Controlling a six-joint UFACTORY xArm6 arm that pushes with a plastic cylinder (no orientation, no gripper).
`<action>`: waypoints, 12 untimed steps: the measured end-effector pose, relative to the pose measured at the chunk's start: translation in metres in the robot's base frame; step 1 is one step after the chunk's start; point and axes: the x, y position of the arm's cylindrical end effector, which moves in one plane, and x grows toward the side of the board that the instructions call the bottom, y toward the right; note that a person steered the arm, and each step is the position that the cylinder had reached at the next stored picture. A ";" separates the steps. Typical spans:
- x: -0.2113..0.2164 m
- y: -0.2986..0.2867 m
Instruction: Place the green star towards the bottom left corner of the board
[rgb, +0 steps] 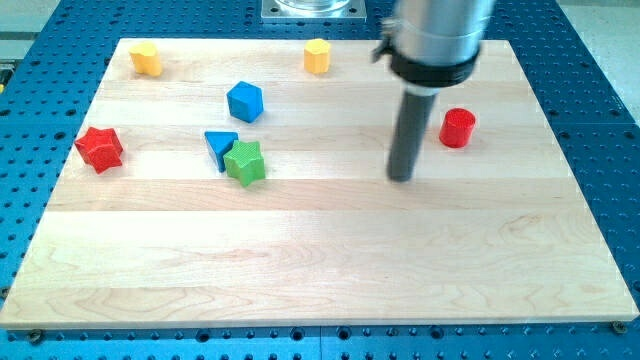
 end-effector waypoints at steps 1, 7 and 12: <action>-0.011 -0.045; -0.034 -0.199; 0.049 -0.193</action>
